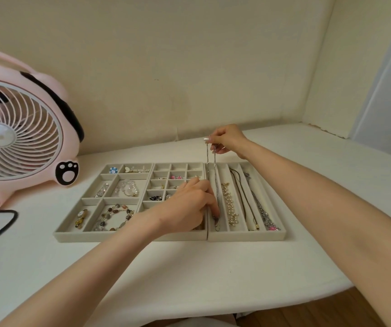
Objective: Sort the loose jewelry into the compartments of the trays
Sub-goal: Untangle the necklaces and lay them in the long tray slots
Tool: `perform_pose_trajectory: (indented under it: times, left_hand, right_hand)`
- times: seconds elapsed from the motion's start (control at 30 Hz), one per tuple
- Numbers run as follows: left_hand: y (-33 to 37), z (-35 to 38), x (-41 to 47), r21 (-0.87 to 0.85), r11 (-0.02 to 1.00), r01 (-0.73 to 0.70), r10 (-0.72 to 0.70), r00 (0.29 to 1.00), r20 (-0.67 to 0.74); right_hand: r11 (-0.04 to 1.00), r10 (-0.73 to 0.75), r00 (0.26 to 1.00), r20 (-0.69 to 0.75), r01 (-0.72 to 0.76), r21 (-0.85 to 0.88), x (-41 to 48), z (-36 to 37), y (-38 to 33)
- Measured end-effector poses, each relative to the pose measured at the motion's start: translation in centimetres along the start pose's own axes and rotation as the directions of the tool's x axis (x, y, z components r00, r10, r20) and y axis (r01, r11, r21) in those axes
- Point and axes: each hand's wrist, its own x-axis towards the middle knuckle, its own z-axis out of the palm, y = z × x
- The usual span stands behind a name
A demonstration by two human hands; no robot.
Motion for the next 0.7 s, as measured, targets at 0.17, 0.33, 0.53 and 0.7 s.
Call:
perform_pose_trajectory:
  times: [0.17, 0.33, 0.53, 0.7]
  left_hand:
    - [-0.2, 0.2, 0.1, -0.016, 1.0, 0.004, -0.005, 1.0, -0.009]
    - [-0.2, 0.3, 0.2, -0.027, 1.0, 0.011, -0.011, 1.0, -0.014]
    - [-0.2, 0.2, 0.3, -0.017, 1.0, 0.007, -0.007, 1.0, -0.011]
    - [-0.1, 0.1, 0.4, 0.013, 1.0, 0.009, -0.009, 1.0, 0.01]
  right_hand:
    - [1.0, 0.001, 1.0, 0.002, -0.001, -0.019, -0.3, 0.3, 0.4]
    - [1.0, 0.006, 1.0, -0.008, -0.006, -0.015, -0.7, 0.3, 0.6]
    - [1.0, 0.005, 1.0, -0.022, -0.005, -0.006, -1.2, -0.2, 0.6]
    - [1.0, -0.007, 1.0, -0.022, 0.007, -0.01, -1.6, -0.4, 0.5]
